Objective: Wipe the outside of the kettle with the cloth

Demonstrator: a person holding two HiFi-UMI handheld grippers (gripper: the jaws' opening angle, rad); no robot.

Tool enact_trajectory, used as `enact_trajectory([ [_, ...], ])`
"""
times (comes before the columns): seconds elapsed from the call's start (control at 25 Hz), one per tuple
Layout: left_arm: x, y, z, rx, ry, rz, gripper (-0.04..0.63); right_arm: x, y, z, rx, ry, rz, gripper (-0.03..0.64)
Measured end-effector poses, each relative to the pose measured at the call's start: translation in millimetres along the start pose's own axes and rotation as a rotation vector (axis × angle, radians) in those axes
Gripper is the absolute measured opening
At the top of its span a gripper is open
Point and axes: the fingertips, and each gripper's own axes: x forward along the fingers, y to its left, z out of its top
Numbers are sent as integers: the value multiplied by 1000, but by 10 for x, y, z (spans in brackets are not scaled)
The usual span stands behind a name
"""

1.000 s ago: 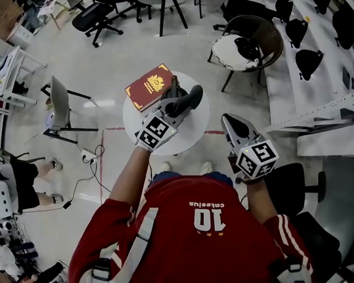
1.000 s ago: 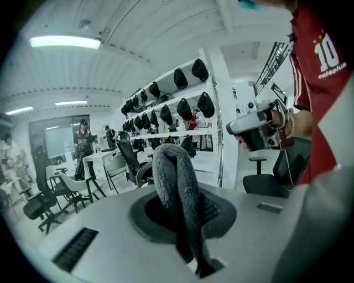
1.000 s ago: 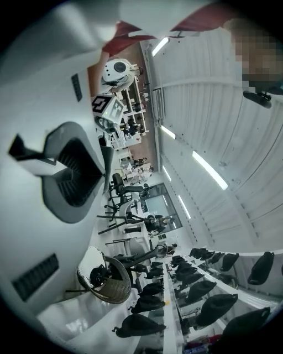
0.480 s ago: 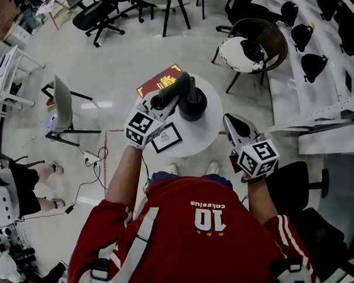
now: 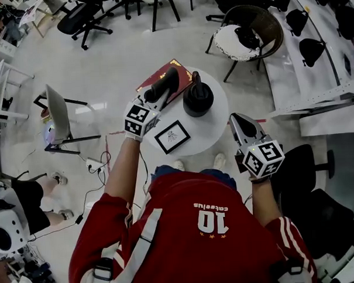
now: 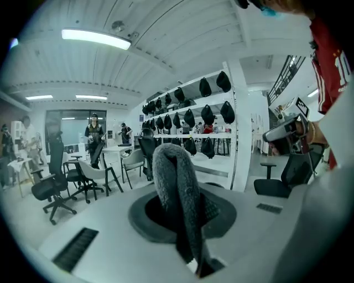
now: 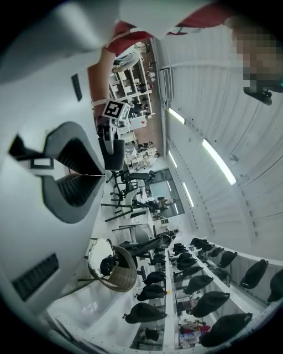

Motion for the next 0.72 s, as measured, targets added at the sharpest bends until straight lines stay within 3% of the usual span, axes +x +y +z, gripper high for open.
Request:
enact_trajectory([
  [0.28, 338, 153, -470, -72, 53, -64, 44, -36, 75, -270, 45, 33, -89, 17],
  [0.72, 826, 165, -1109, -65, 197, -157, 44, -44, 159, -305, 70, 3, -163, 17],
])
